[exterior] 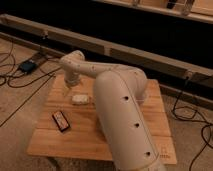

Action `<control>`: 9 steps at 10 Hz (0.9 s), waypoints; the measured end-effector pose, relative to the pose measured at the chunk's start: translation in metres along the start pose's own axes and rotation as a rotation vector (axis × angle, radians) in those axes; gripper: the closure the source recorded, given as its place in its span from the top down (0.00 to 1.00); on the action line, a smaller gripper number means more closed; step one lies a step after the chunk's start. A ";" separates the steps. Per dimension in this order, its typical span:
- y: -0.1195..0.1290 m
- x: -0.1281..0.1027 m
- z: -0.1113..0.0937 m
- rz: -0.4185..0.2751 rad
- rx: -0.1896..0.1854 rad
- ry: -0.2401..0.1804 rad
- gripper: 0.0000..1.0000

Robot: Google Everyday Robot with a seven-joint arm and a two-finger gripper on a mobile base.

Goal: Place the white sponge in the ceramic bowl

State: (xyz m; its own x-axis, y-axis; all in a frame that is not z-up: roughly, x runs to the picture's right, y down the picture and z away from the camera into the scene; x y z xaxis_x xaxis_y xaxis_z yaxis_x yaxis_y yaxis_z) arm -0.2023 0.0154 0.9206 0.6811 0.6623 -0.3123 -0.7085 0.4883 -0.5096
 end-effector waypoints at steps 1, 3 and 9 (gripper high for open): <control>0.000 0.000 0.000 0.000 0.000 0.000 0.80; 0.000 0.000 0.000 0.000 0.000 0.000 0.80; -0.008 0.015 0.008 -0.065 0.032 0.052 0.80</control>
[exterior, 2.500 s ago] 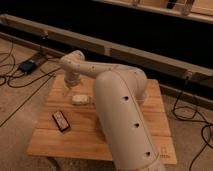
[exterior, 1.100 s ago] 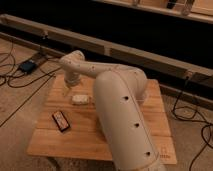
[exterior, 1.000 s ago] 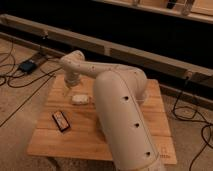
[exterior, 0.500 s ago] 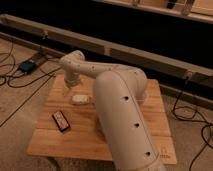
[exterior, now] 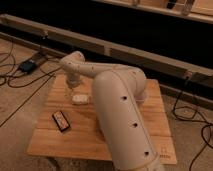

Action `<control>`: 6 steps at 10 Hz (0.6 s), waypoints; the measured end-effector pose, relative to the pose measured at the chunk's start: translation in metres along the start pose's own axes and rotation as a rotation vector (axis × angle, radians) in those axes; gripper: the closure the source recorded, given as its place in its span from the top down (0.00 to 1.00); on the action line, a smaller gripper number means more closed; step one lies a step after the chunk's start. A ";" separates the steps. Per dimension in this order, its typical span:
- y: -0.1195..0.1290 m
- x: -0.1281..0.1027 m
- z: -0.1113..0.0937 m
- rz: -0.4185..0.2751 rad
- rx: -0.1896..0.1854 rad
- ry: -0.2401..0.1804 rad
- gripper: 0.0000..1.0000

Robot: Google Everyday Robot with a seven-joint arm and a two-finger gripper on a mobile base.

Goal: Place the white sponge in the ceramic bowl

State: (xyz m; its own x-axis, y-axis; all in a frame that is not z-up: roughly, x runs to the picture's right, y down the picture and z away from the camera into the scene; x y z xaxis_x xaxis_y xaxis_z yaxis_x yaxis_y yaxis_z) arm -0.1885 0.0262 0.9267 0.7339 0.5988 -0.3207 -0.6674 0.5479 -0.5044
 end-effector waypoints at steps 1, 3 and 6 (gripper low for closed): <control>0.002 0.003 0.004 -0.018 -0.008 0.006 0.80; 0.009 0.009 0.014 -0.052 -0.040 0.015 0.80; 0.010 0.021 0.034 -0.074 -0.082 0.039 0.80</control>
State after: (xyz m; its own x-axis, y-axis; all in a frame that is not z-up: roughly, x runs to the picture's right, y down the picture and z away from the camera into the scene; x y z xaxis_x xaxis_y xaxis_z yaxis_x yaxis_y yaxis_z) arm -0.1840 0.0645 0.9418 0.7866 0.5338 -0.3104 -0.5994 0.5394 -0.5913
